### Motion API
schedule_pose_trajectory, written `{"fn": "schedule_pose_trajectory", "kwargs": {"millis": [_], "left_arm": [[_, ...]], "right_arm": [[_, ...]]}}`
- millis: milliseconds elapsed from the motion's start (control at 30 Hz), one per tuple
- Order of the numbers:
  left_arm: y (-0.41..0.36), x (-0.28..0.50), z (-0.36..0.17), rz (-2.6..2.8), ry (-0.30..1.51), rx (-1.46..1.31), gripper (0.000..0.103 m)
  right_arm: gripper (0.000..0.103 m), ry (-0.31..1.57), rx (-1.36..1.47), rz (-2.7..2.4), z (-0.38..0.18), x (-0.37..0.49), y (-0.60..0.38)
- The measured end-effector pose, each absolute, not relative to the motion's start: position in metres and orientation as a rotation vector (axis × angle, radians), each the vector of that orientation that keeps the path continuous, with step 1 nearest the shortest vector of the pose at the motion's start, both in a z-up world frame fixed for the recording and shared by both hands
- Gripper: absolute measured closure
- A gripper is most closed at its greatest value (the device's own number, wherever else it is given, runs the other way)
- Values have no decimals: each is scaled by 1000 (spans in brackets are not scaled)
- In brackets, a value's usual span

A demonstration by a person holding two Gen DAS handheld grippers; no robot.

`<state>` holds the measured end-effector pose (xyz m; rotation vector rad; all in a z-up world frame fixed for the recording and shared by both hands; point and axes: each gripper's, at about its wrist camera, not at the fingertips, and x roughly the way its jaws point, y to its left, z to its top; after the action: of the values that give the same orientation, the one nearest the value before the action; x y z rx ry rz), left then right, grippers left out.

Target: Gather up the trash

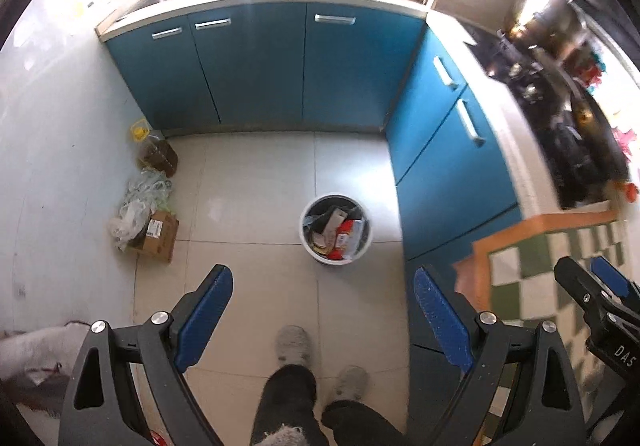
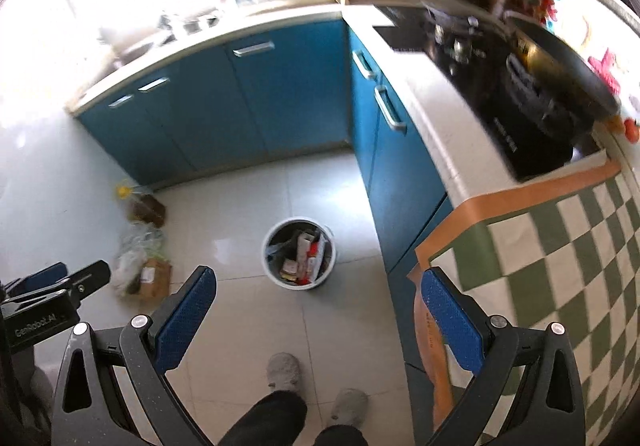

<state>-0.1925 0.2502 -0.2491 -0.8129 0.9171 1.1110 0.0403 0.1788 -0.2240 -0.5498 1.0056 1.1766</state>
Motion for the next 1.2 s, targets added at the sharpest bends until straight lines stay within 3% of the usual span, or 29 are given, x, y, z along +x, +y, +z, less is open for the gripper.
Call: {"fn": "schedule_pose_trajectory", "kwargs": {"millis": [333,433,1200], "left_arm": [[176,-189,-180,1014,801,-875,10],[164,-193,-164,999,759,-884,0],[134,-225,-146,1043,700,-892,0]], "right_arm": [[0,993,-545,1350,-145,40,111],[0,1016,-537,1387,-134,39,101],[0,1042,-536,1443,-125,18,82]]}}
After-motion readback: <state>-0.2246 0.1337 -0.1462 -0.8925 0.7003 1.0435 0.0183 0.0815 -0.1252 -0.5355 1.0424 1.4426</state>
